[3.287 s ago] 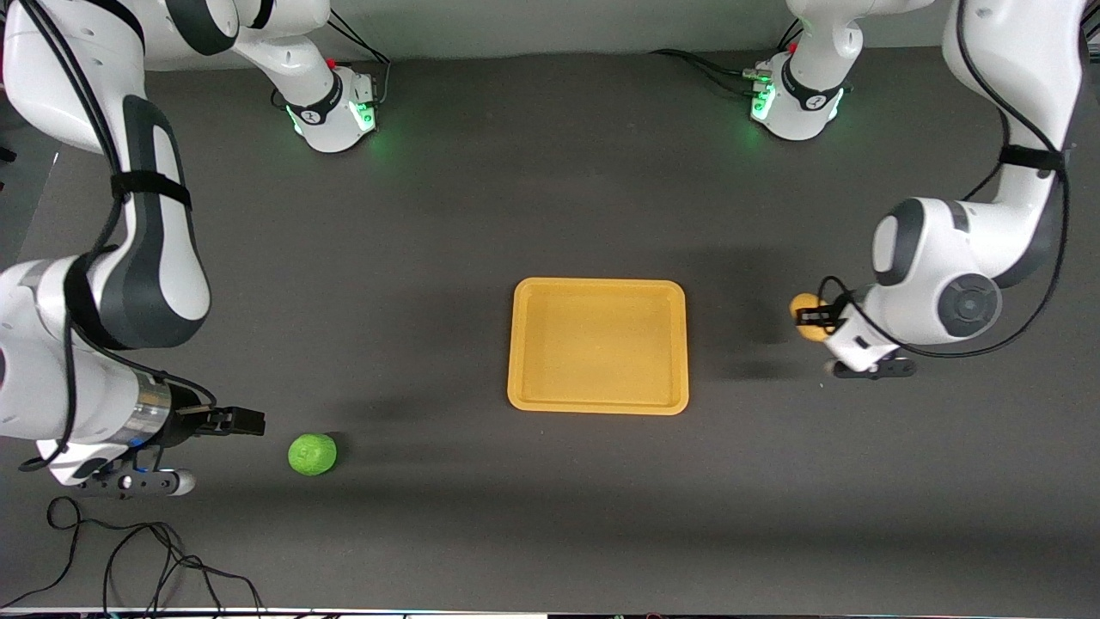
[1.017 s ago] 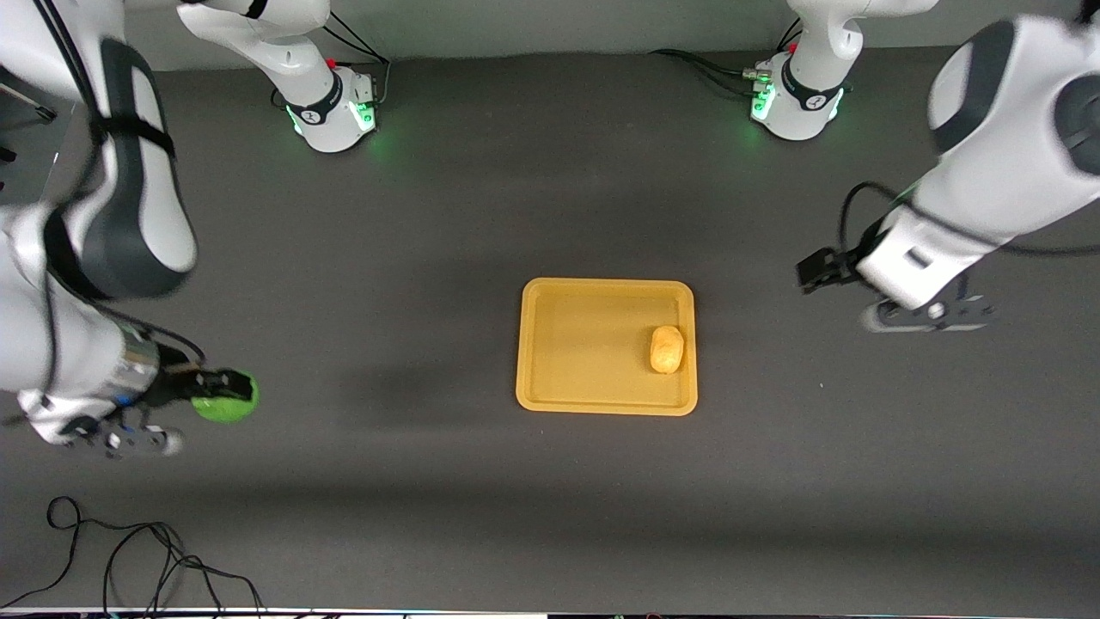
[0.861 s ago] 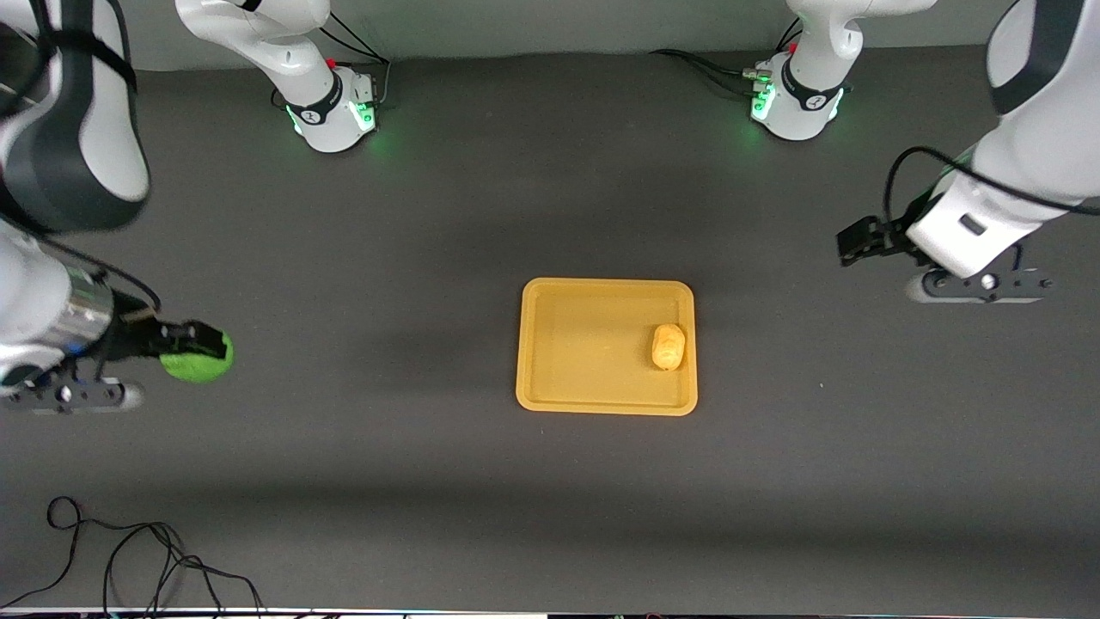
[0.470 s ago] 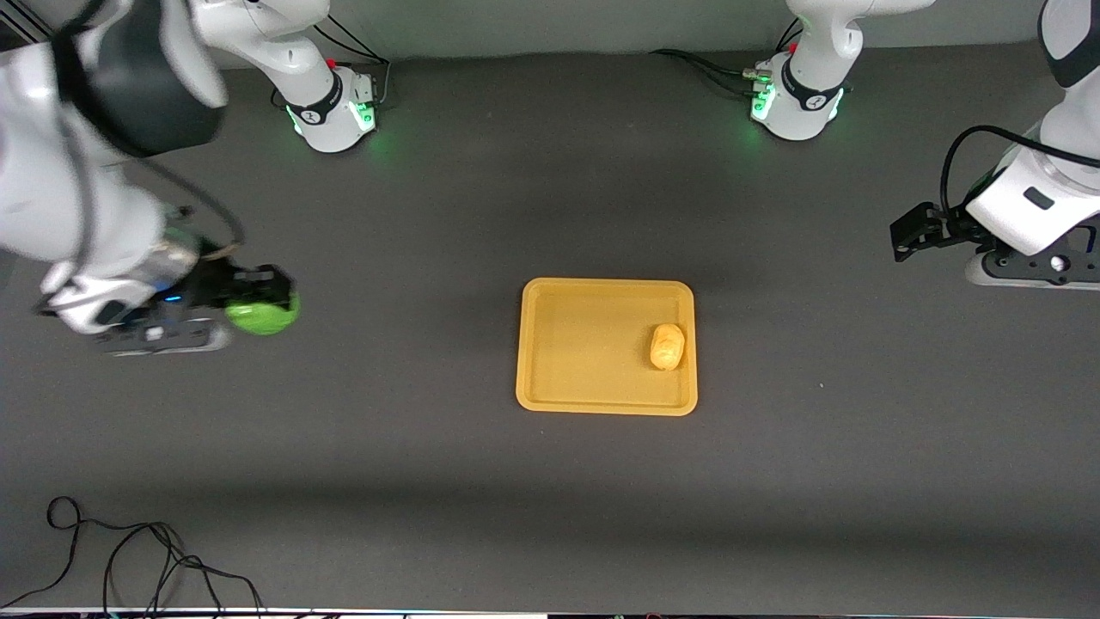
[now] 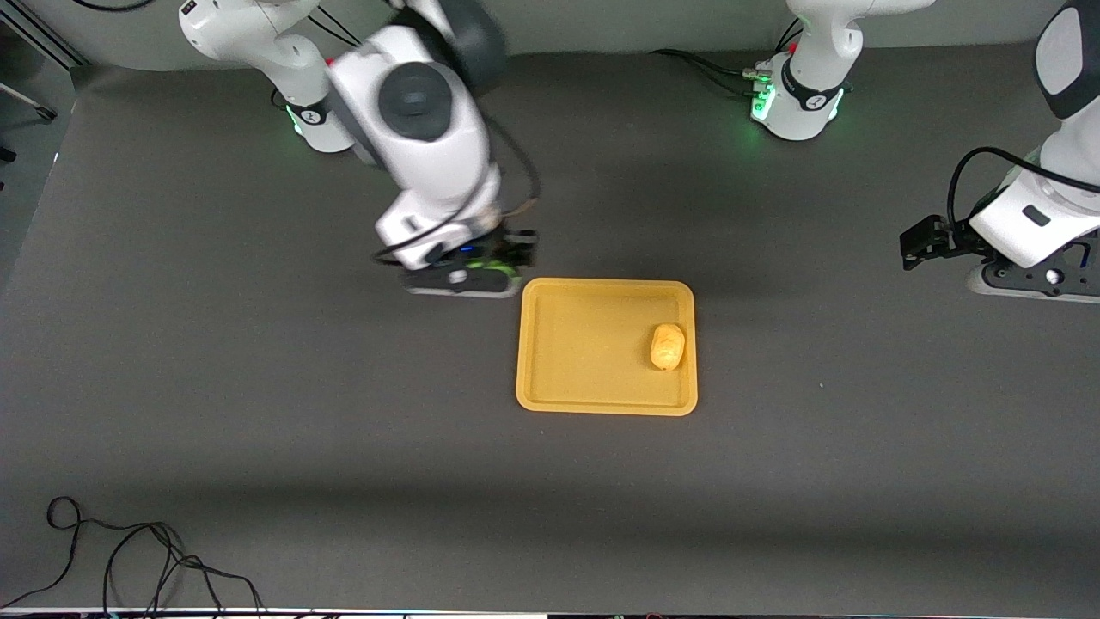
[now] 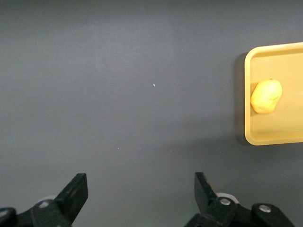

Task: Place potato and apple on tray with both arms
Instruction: 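Carry the green apple with the right gripper over the tray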

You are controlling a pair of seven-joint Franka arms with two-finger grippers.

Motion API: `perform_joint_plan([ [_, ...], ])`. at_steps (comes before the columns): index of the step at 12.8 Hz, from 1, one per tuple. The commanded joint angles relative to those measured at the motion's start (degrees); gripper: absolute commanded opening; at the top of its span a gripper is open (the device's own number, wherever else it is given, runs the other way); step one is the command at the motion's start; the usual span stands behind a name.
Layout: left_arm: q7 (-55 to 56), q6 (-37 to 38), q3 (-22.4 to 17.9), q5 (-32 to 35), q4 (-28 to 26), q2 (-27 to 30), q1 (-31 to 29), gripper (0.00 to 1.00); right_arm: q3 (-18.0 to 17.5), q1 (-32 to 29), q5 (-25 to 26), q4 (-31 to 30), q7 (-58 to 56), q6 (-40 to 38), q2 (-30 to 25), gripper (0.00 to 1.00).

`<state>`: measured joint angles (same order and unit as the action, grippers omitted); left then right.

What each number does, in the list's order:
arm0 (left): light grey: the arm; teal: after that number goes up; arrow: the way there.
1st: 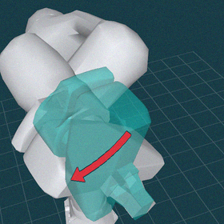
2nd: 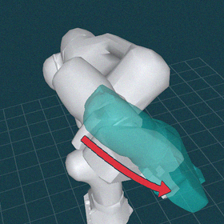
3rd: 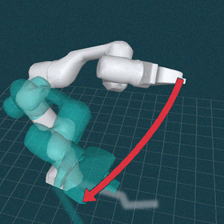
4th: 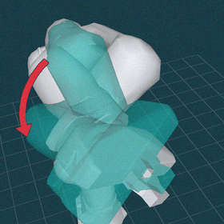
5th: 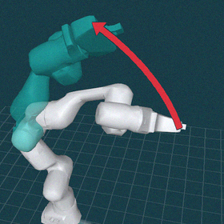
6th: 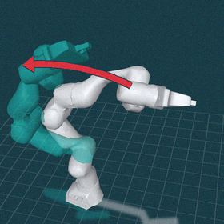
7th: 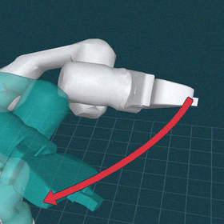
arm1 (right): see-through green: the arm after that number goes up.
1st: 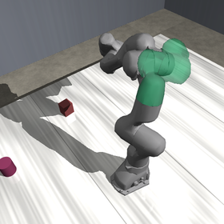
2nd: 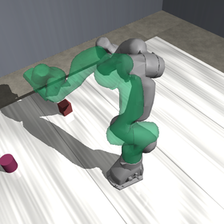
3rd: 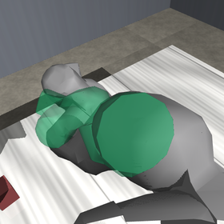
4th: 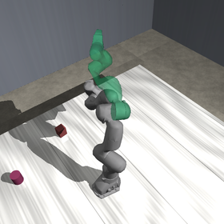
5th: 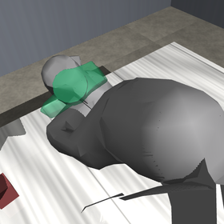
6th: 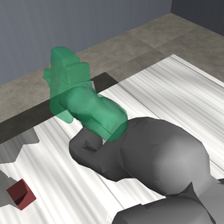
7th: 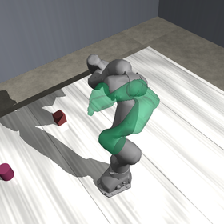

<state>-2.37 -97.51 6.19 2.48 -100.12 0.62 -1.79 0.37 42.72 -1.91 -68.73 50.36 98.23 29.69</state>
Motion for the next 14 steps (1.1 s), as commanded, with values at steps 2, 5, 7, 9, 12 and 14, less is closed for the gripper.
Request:
perform_joint_plan([
  [2,-1.32,-0.67,-0.22,-0.20,-0.86,0.70,0.12,1.00,1.12,6.14,0.59,14.51,8.77,1.50,13.01,0.27],
  [5,-1.58,-1.28,-0.30,-0.20,-0.86,0.09,0.03,1.00,1.03,6.15,4.18,14.24,9.14,7.30,19.68,0.27],
  [7,-1.58,-1.54,-0.39,-0.20,-0.77,0.00,0.03,1.00,1.30,5.89,4.98,14.15,9.14,12.40,24.34,0.27],
  [9,-1.58,-1.72,-0.57,-0.20,-0.42,-1.05,-0.23,1.00,1.30,5.54,5.69,14.15,9.23,16.44,27.34,0.27],
  [12,-1.58,-1.55,-0.57,-0.20,-0.42,-1.23,-0.32,1.00,1.30,5.71,5.77,14.07,9.32,21.63,30.68,0.27],
  [14,-1.58,-1.11,-0.57,-0.20,-0.51,-1.23,-0.23,1.00,1.30,5.53,5.77,13.19,8.97,22.87,31.39,0.29],
])
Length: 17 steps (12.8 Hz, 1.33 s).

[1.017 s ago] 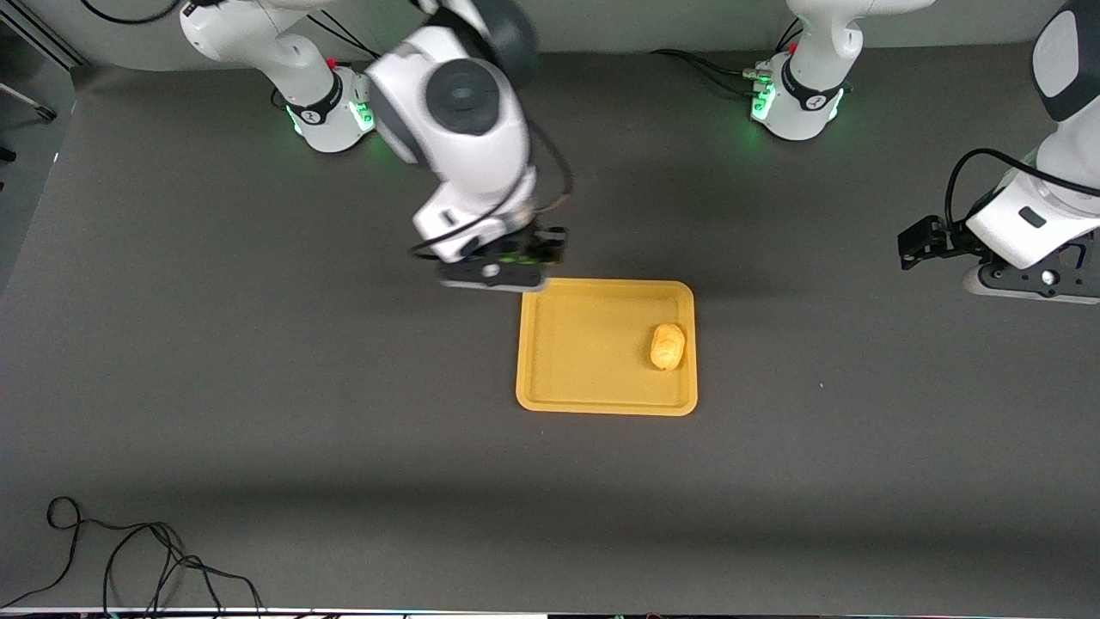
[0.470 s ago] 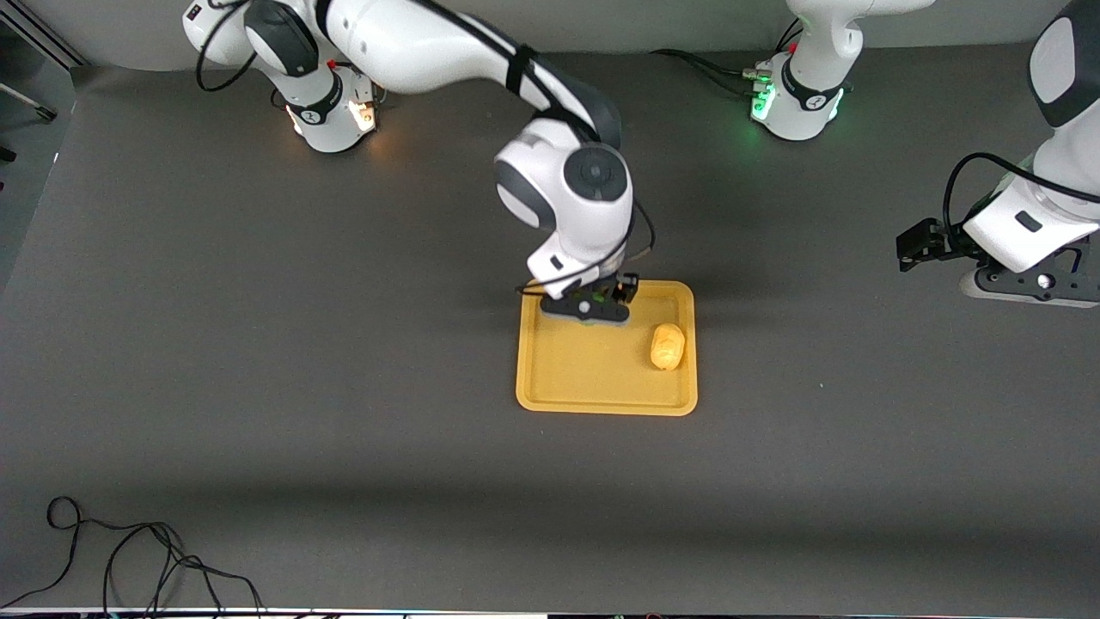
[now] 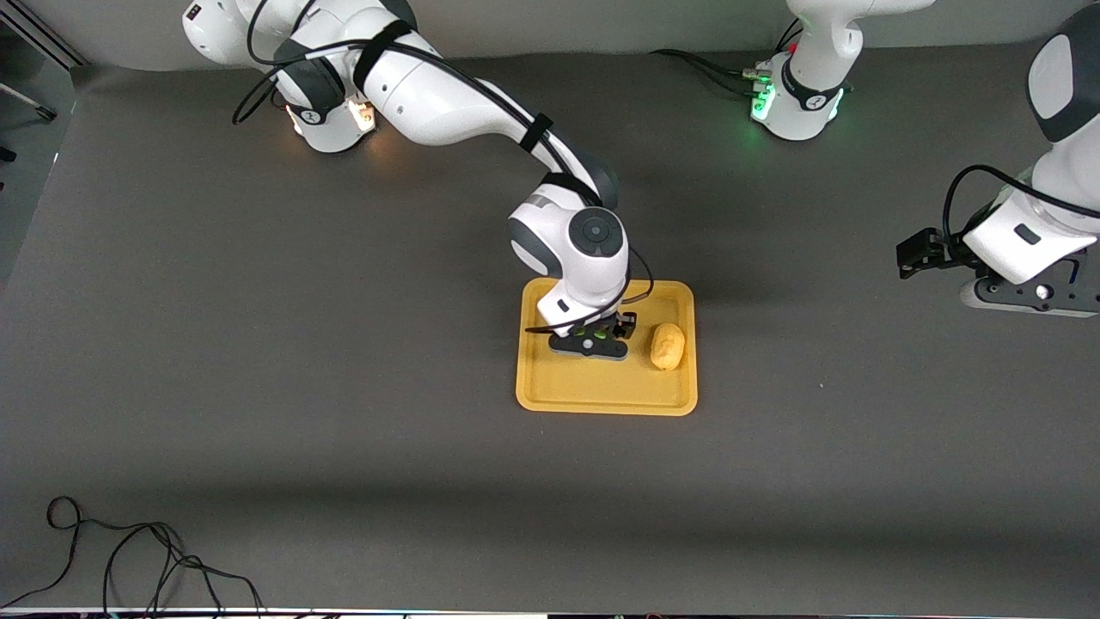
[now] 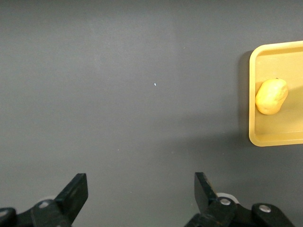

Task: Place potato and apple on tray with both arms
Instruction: 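Lower the apple beside the potato and open the right gripper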

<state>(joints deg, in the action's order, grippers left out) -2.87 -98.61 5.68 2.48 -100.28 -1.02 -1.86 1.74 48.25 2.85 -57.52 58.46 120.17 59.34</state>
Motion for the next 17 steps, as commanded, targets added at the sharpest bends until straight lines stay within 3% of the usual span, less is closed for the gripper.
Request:
perform_joint_plan([
  [1,-1.09,0.08,-0.05,-0.19,-0.36,0.41,-0.25,1.00,0.02,0.09,1.19,1.45,0.95,2.25,2.53,0.30],
  [2,-1.09,0.00,-0.05,-0.19,-0.36,0.41,-0.25,1.00,-0.07,0.01,2.67,0.66,0.95,3.57,2.71,0.34],
  [3,-1.17,0.00,-0.05,-0.19,-0.36,0.15,-0.25,1.00,-0.07,-0.17,2.86,0.04,1.12,4.19,2.71,0.62],
  [4,-1.26,0.00,-0.14,-0.19,-0.36,0.14,-0.34,1.00,-0.07,-0.17,2.86,0.12,1.21,4.37,2.54,0.99],
  [7,-2.93,-0.70,-0.14,-0.28,-0.36,0.14,-1.57,1.00,-0.24,-0.08,2.25,1.09,1.21,-3.66,-2.63,1.00],
  [11,-2.93,-2.03,-0.05,-1.06,-0.45,0.06,-1.48,1.00,-0.16,-0.61,0.85,1.62,0.78,-20.02,-15.54,1.00],
  [13,-2.06,-0.72,-0.05,-4.06,2.09,-1.43,-1.57,1.00,0.02,-2.45,0.75,1.36,-0.10,-26.53,-21.34,1.00],
  [17,-3.02,1.05,-0.14,-3.71,3.24,-1.88,-2.27,1.00,0.28,-11.30,0.66,-8.72,-15.18,-33.15,-34.08,1.00],
])
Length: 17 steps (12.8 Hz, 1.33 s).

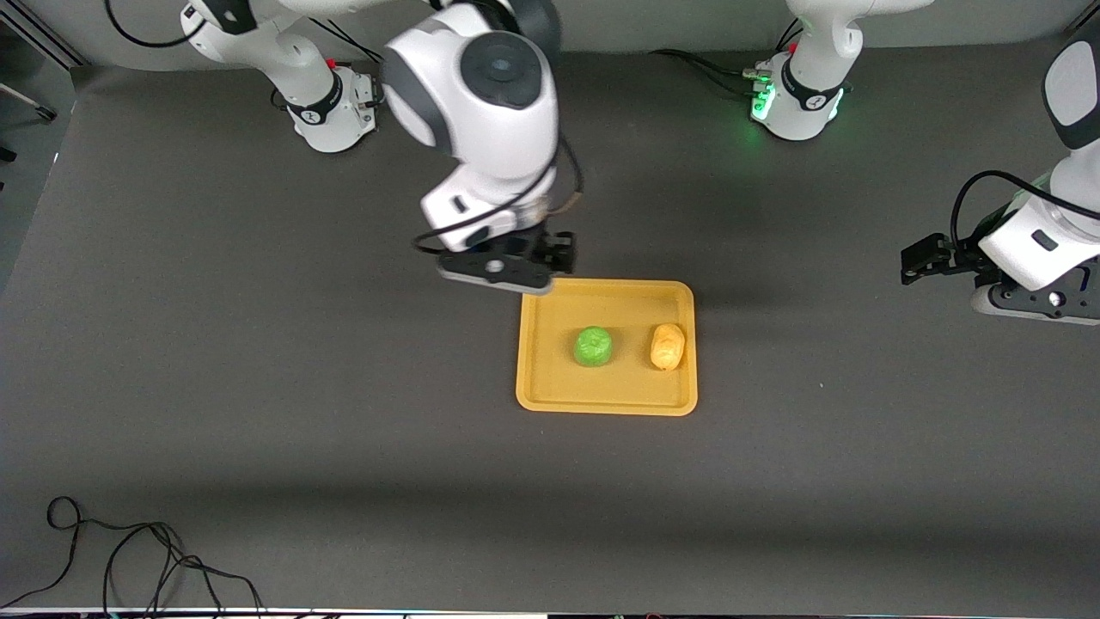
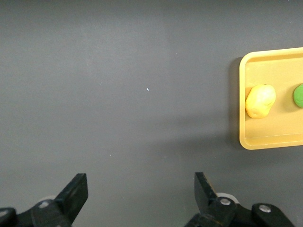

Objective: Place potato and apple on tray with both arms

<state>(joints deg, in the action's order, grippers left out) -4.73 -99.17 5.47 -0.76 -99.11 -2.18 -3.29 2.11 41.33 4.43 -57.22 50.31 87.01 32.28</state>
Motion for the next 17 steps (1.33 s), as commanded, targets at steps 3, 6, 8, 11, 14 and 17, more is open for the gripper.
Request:
perform_joint_plan([
  [3,-1.25,1.52,0.07,-0.38,2.08,-0.81,-0.75,1.00,0.09,-14.84,-3.28,-17.73,-20.74,1.23,-15.55,1.00],
  [6,-1.25,1.35,0.15,-0.47,2.08,-0.90,-0.75,1.00,-0.35,-25.13,-5.40,-25.37,-31.56,3.07,-22.76,1.00],
  [8,-1.34,1.35,0.07,-0.39,2.17,-0.90,-0.84,1.00,-0.88,-31.37,-5.40,-30.47,-36.75,5.18,-26.90,1.00],
  [11,-1.34,0.91,0.07,-0.38,2.17,-1.25,-0.84,1.00,-1.58,-38.33,-5.40,-33.22,-42.91,5.72,-28.76,1.00],
  [14,-1.34,0.73,0.07,-0.38,2.17,-1.34,-0.84,1.00,-1.50,-41.76,-5.40,-33.66,-47.40,5.72,-29.20,1.00],
  [17,-1.78,0.47,0.07,-0.12,2.26,-1.51,-0.93,1.00,-0.27,-42.04,-5.31,-33.58,-48.64,5.10,-29.11,1.00],
])
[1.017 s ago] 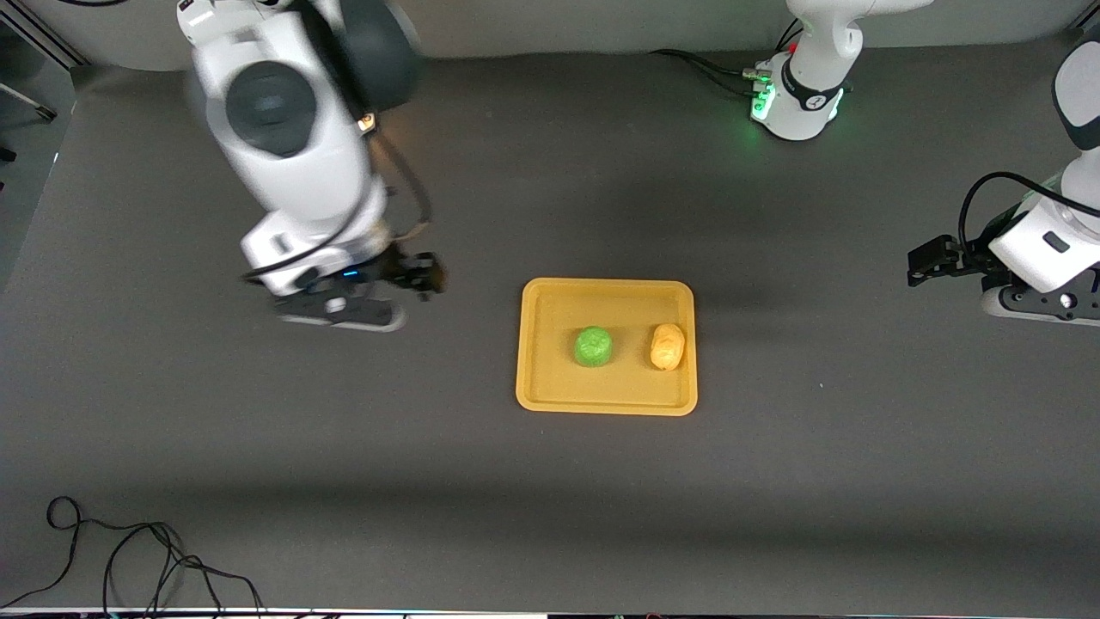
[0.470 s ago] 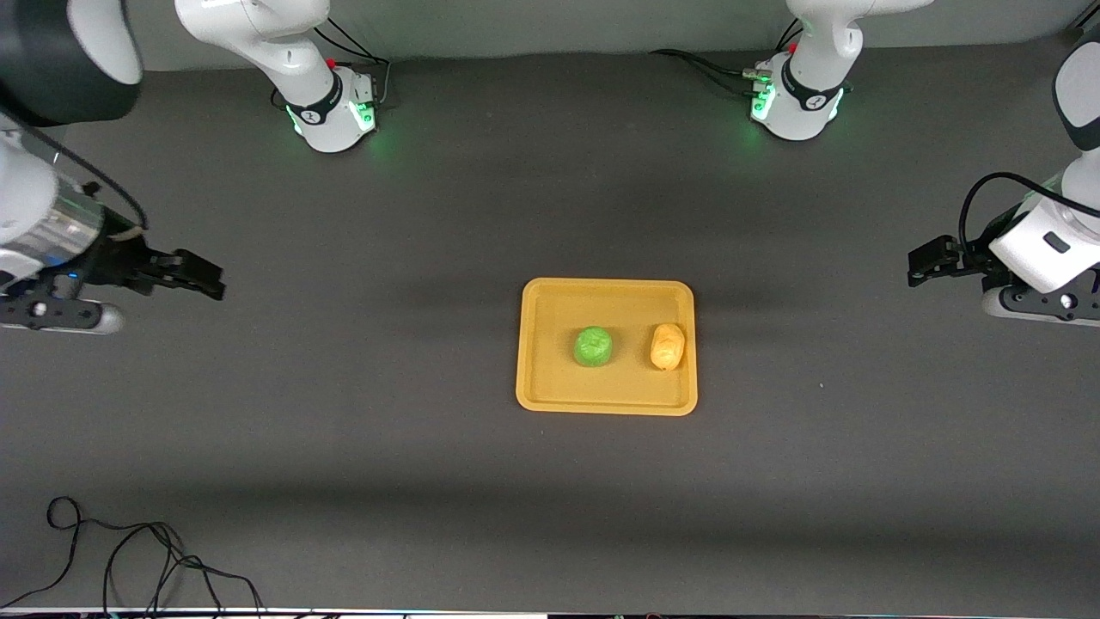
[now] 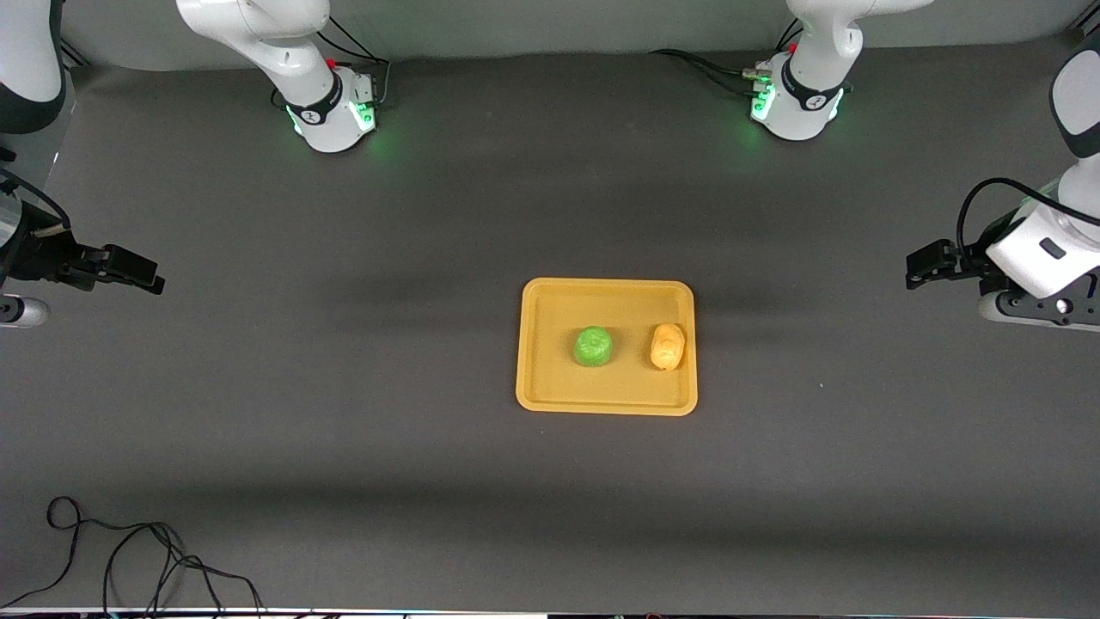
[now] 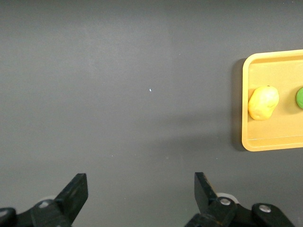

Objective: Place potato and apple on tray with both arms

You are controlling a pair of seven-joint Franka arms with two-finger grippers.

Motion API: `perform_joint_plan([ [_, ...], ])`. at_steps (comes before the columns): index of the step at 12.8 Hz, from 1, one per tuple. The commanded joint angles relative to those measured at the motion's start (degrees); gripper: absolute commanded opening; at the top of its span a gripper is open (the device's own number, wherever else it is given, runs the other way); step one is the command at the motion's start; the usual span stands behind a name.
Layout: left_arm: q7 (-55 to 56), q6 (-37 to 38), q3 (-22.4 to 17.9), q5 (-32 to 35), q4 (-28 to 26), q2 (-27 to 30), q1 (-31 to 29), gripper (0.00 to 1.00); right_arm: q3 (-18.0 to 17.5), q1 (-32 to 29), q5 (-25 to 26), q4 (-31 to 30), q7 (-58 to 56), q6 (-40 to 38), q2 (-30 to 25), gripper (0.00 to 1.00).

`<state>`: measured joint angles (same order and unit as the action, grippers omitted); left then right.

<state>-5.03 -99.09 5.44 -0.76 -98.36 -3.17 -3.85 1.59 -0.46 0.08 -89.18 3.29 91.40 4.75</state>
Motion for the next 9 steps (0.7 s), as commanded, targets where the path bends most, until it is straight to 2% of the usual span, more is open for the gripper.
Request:
perform_joint_plan([
  [1,-1.56,0.31,0.10,0.31,1.50,-0.35,-0.37,1.00,0.35,-0.24,-0.95,-1.44,-1.70,0.53,-1.59,1.00],
  [9,-2.17,0.04,0.10,0.49,1.33,-0.61,-1.51,1.00,0.26,0.37,-0.69,-1.00,-1.44,0.36,-1.06,1.00],
])
